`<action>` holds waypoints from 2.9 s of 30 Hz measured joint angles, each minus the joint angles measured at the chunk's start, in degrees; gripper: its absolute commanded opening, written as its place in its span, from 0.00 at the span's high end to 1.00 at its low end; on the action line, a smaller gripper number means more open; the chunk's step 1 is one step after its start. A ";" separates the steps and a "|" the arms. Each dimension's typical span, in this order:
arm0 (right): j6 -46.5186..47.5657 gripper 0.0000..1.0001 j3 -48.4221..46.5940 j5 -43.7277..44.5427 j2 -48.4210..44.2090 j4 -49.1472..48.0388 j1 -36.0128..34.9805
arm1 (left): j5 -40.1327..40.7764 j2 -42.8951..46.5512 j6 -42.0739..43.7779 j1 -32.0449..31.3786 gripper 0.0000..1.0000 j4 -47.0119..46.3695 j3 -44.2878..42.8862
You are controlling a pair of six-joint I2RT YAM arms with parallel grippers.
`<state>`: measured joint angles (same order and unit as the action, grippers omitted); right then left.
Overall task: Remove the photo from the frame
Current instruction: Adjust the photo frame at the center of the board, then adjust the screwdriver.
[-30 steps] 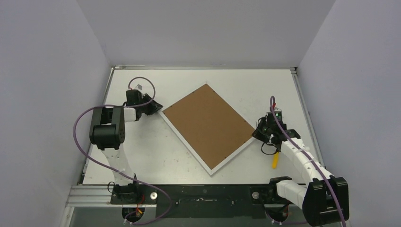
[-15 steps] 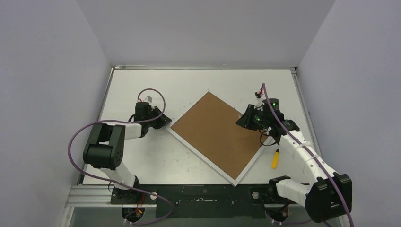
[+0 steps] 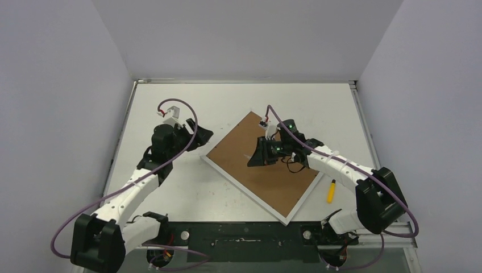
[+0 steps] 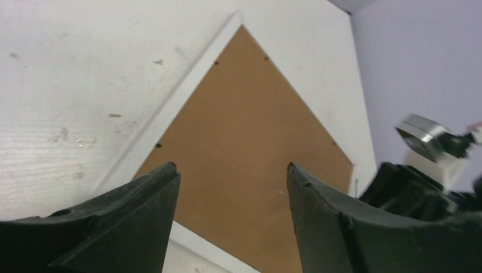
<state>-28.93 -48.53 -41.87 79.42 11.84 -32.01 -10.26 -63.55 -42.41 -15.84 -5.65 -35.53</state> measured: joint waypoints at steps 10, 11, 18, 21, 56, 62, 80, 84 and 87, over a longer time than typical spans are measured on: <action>2.73 0.95 -4.98 -2.12 4.46 -0.13 -5.27 | -1.51 -0.68 -1.29 -9.07 0.45 -1.07 0.00; 2.89 0.95 -5.25 -2.12 4.68 -0.11 -5.92 | -1.73 -2.19 -1.31 -9.92 0.46 -0.72 -0.11; 3.52 0.91 -7.06 -1.42 5.60 0.74 -6.71 | -4.02 -7.39 -0.76 -12.55 0.61 1.60 -2.29; 3.96 0.90 -8.48 -0.48 5.66 1.18 -6.71 | -5.18 -7.41 -0.81 -13.07 0.61 1.77 -2.64; 1.07 0.86 -2.27 6.21 4.79 -14.05 -6.91 | -1.73 -7.45 -38.66 -13.09 0.63 -21.49 12.87; 3.13 0.86 -1.99 9.46 4.79 -17.33 -7.04 | -1.66 -9.57 -51.84 -13.53 0.66 -28.44 14.71; 6.51 0.81 3.78 11.61 3.69 -26.71 -7.10 | 2.62 -6.62 -66.47 -14.49 0.81 -31.93 17.18; 7.41 0.81 3.98 11.61 3.26 -27.28 -7.10 | 3.30 -6.23 -67.63 -14.51 0.55 -32.09 17.94; 7.78 0.81 3.98 11.61 3.26 -27.23 -7.10 | 4.04 -5.49 -68.15 -14.51 0.53 -31.67 18.34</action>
<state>-21.15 -44.56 -30.26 82.67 -15.40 -39.11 -6.22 -69.04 -110.56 -30.35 -37.32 -17.19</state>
